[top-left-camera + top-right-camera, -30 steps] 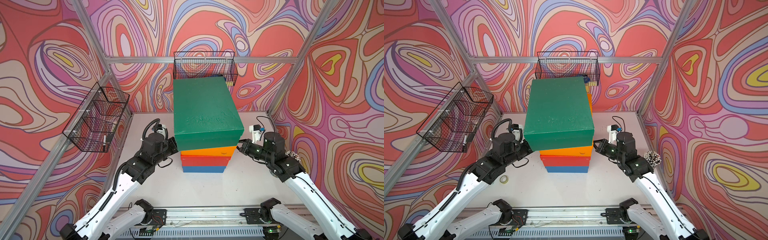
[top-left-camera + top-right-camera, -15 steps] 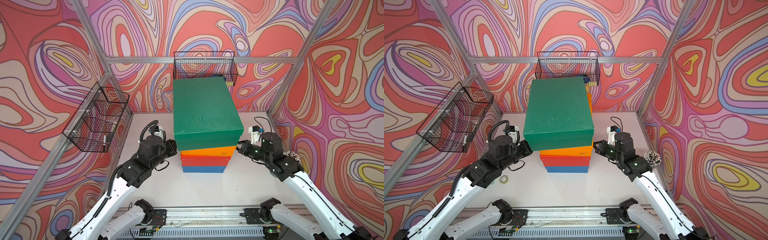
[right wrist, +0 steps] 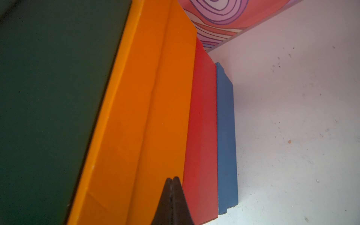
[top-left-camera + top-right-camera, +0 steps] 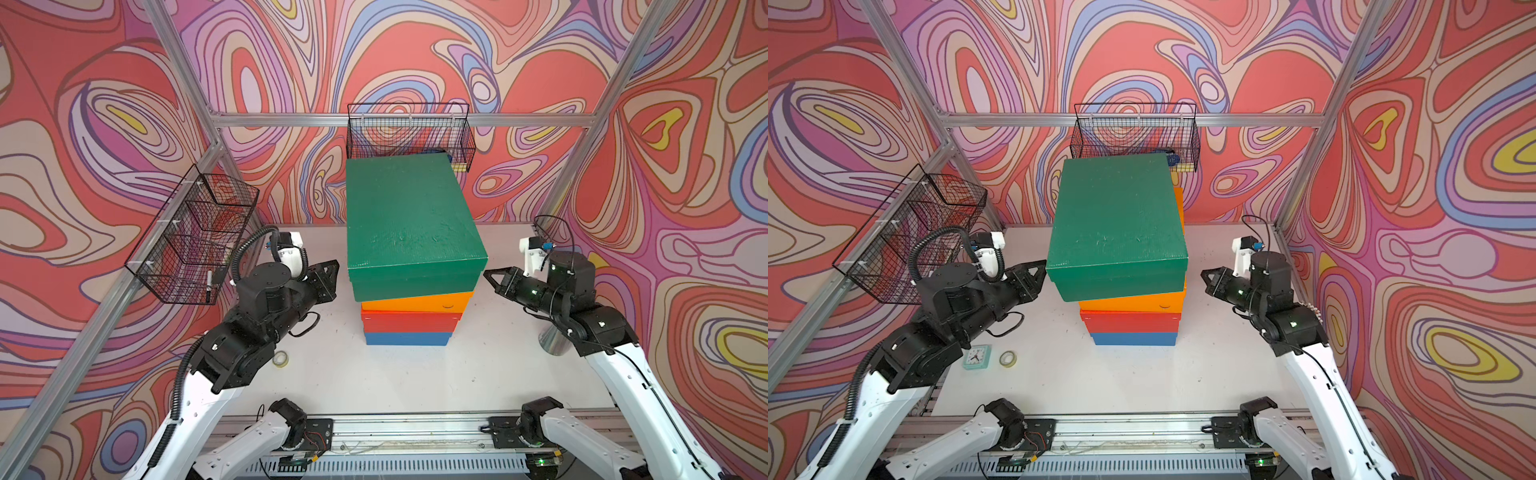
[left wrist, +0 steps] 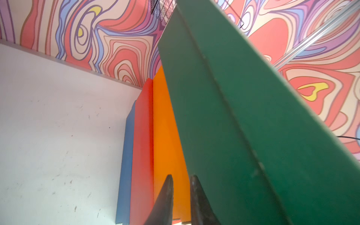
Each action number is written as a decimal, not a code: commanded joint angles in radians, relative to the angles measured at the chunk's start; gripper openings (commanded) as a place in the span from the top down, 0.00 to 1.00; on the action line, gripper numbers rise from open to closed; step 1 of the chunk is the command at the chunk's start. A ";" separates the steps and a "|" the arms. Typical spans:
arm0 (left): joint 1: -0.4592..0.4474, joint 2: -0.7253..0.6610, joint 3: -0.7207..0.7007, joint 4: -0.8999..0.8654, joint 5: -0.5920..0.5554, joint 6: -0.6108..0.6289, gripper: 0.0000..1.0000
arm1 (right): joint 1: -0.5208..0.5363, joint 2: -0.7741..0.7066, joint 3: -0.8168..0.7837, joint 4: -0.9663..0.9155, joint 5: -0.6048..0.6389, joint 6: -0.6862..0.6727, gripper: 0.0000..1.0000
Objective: Stack the shoeboxes
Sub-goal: Adjust the shoebox.
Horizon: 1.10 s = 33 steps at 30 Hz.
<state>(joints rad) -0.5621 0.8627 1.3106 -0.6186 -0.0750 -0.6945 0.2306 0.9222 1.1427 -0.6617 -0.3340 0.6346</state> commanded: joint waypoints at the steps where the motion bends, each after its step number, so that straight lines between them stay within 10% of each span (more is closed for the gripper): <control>1: 0.005 0.043 0.054 -0.035 0.097 0.032 0.81 | -0.003 0.024 0.068 0.005 -0.056 -0.024 1.00; 9: 0.004 0.137 0.122 0.023 0.228 0.009 0.81 | -0.002 0.113 0.123 0.192 -0.262 0.080 1.00; 33: 0.071 0.263 0.186 0.026 0.196 0.026 0.81 | 0.024 0.104 0.101 0.253 -0.303 0.113 1.00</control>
<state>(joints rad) -0.4999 1.1164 1.4895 -0.6132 0.0746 -0.6735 0.2344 1.0504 1.2449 -0.4343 -0.5694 0.7494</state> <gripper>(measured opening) 0.187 0.042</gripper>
